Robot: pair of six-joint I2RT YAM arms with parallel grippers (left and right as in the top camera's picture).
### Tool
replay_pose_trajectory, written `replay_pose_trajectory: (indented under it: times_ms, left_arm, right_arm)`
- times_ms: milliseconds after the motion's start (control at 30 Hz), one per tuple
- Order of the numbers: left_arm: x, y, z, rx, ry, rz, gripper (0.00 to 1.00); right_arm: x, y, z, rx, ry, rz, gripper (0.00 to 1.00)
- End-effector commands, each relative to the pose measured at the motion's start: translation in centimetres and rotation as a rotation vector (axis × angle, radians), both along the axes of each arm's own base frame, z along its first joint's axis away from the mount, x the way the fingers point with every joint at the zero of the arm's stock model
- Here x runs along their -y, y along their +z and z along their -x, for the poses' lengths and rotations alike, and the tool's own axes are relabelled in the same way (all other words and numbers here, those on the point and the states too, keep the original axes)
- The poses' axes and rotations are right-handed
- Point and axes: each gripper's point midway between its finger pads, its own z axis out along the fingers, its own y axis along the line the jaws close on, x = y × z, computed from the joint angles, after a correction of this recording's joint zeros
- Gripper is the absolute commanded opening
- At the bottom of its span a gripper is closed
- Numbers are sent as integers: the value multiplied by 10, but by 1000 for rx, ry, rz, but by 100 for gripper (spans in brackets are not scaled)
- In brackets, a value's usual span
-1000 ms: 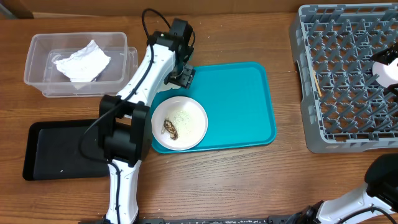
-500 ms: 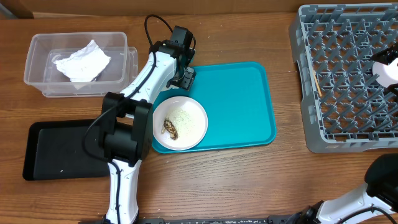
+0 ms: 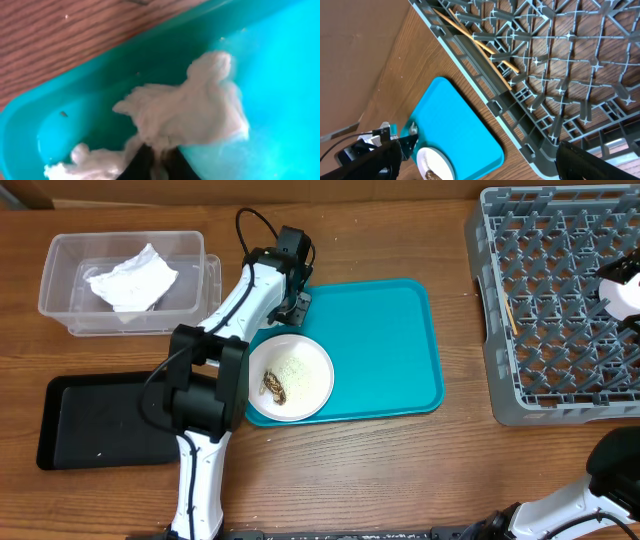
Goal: Sort waste into correct bins and load items into the dishwasher
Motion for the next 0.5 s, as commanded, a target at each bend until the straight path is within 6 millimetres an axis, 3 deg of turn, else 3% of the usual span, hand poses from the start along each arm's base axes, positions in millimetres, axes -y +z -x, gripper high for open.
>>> replay_pose_trajectory:
  times_ms: [0, 67, 167, 233, 300, 400, 467]
  left_arm:
    - [0, 25, -21, 59, 83, 6, 4]
    - [3, 54, -33, 105, 108, 28, 4]
    - [5, 113, -52, 220, 178, 67, 4]
    - [-9, 168, -67, 357, 317, 73, 4]
    - [-29, 206, -74, 464, 440, 67, 4]
    - [-65, 237, -79, 569, 601, 49, 4]
    - [-89, 242, -79, 592, 688, 37, 4]
  right_arm:
    - [-1, 5, -1, 16, 1, 6, 100]
    - [-1, 5, -1, 16, 1, 6, 100]
    - [-1, 5, -1, 16, 1, 6, 100]
    - [-1, 5, -1, 16, 1, 6, 100]
    - [-1, 5, -1, 16, 0, 6, 100]
    - [-1, 5, -1, 16, 1, 6, 100]
    - [-1, 5, -1, 16, 1, 6, 100]
